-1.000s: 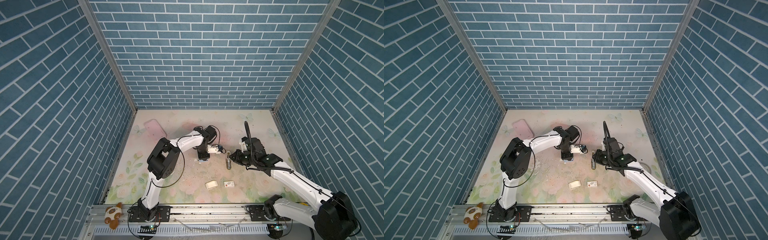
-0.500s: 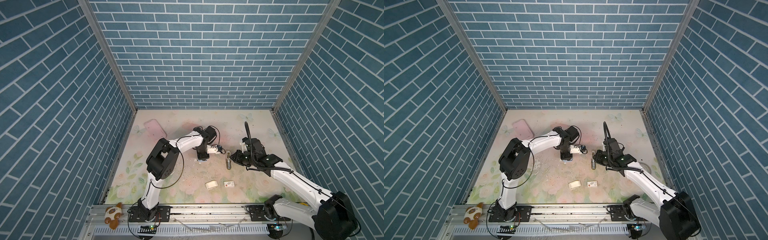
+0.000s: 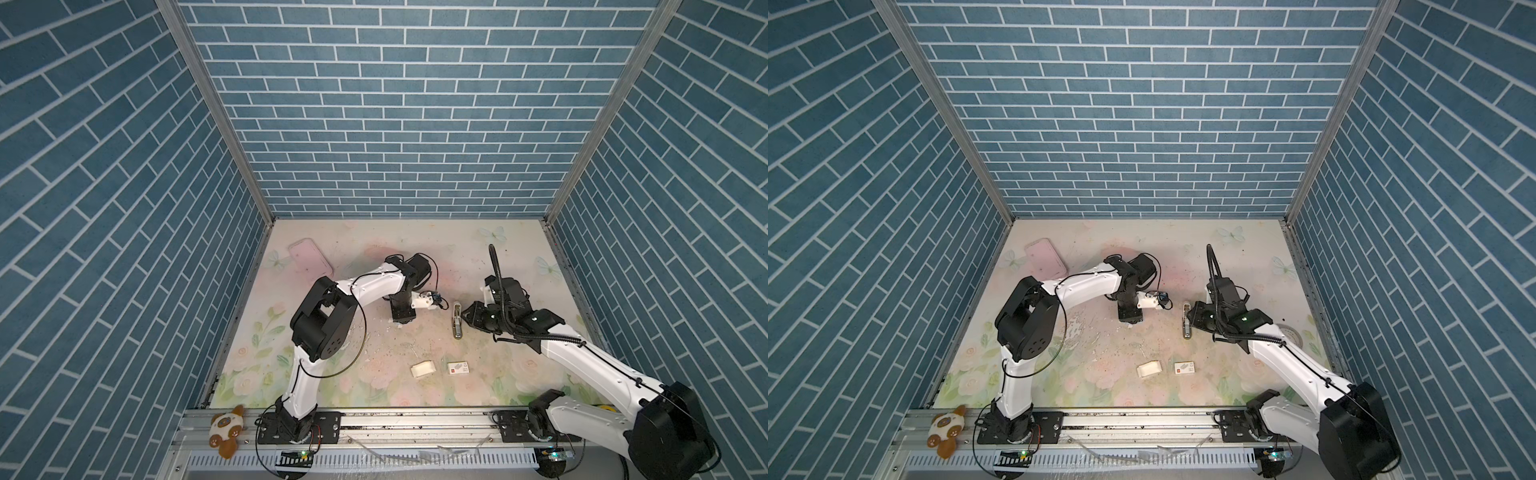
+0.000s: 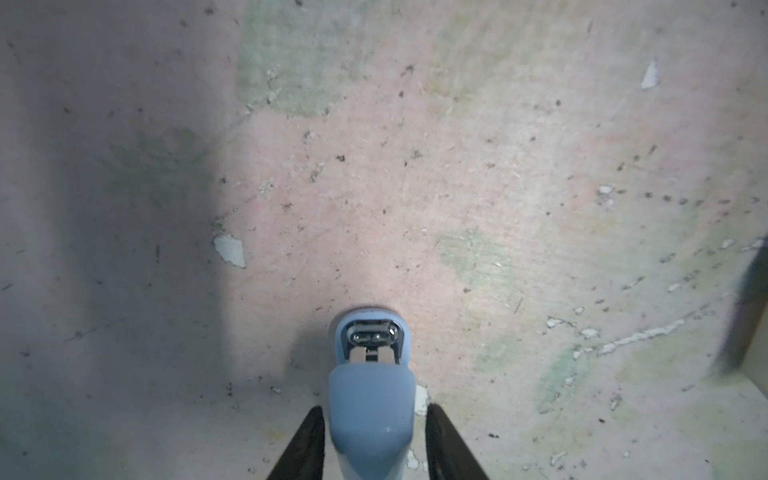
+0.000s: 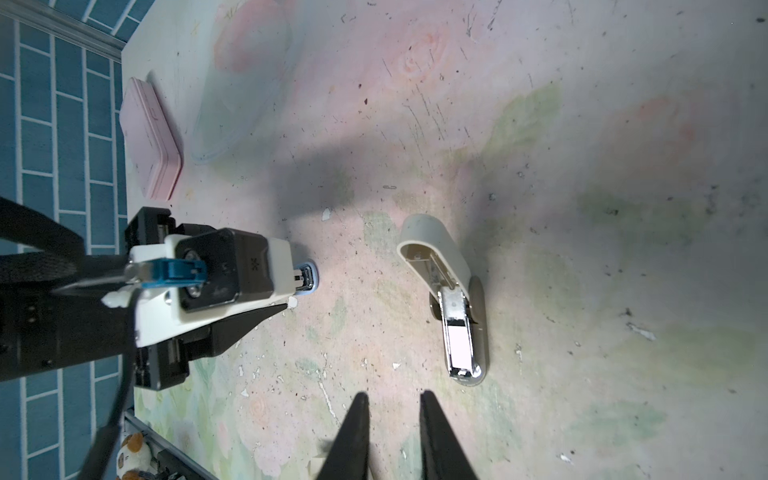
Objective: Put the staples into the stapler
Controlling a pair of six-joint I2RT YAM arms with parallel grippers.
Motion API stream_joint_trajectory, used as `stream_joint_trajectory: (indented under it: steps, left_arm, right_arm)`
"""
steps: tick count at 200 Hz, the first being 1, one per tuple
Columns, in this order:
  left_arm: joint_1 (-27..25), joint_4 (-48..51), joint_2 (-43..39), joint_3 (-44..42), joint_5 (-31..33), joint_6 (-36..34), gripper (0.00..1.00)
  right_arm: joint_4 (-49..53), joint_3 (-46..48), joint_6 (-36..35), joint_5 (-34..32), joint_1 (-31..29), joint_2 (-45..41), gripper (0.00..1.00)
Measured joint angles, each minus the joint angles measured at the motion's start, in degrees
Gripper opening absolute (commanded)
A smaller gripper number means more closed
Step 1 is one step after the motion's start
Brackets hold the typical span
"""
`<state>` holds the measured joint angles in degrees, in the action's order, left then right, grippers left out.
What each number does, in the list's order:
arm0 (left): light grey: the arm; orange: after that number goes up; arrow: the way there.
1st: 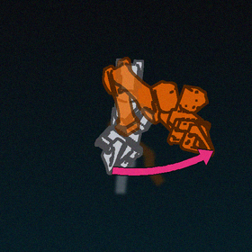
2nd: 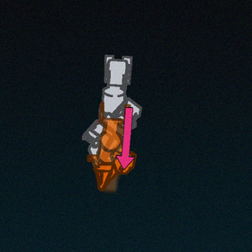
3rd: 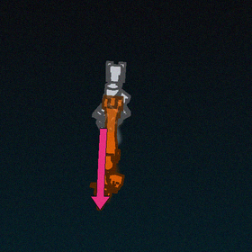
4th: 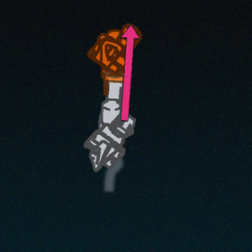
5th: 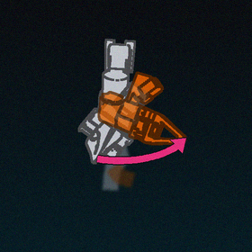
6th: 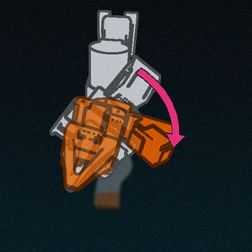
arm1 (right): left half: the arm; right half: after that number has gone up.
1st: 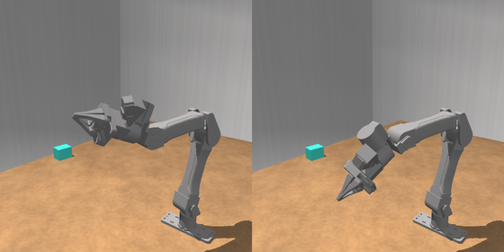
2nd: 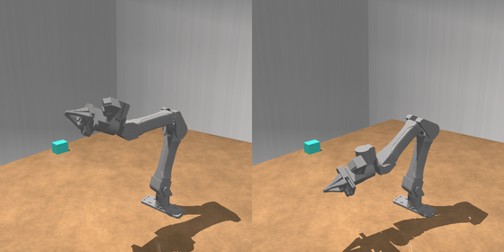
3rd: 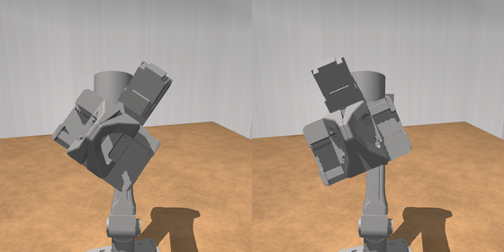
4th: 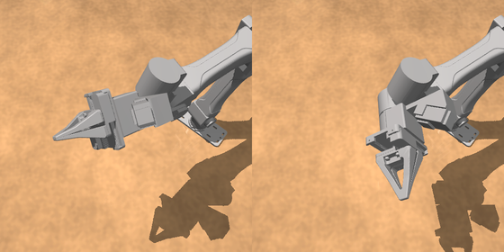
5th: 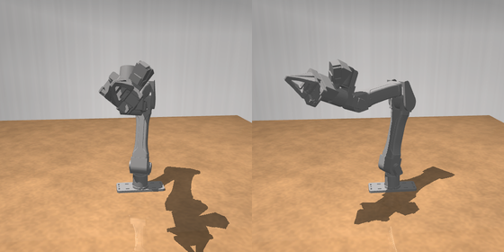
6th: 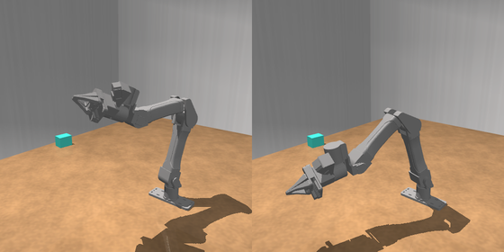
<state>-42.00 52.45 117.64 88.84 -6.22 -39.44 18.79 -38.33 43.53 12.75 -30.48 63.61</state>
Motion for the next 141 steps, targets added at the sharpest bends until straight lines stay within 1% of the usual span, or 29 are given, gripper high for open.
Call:
stream_joint_trajectory:
  steps: [27,62,87,114,141]
  left_arm:
    - [0.00,0.20,-1.95,-0.85,-0.63,-0.02,0.53]
    - [0.09,1.22,-7.61,-1.92,-1.22,0.04,0.56]
    - [0.39,1.79,-13.14,-3.63,-2.23,0.70,0.60]
    - [1.53,2.08,-19.80,-6.38,-4.00,1.81,0.62]
    - [3.74,1.73,-26.08,-9.57,-5.97,3.04,0.64]
  right_arm:
    - [-0.26,0.87,-1.05,0.00,0.00,0.20,0.31]
    - [-1.97,3.43,-2.10,0.28,0.00,0.81,0.33]
    - [-2.54,4.59,-3.04,-0.33,-0.70,2.64,0.33]
    - [-3.50,4.52,-4.57,-1.79,-1.51,6.40,0.35]
    - [-5.57,4.52,-5.57,-2.64,-2.43,9.81,0.37]
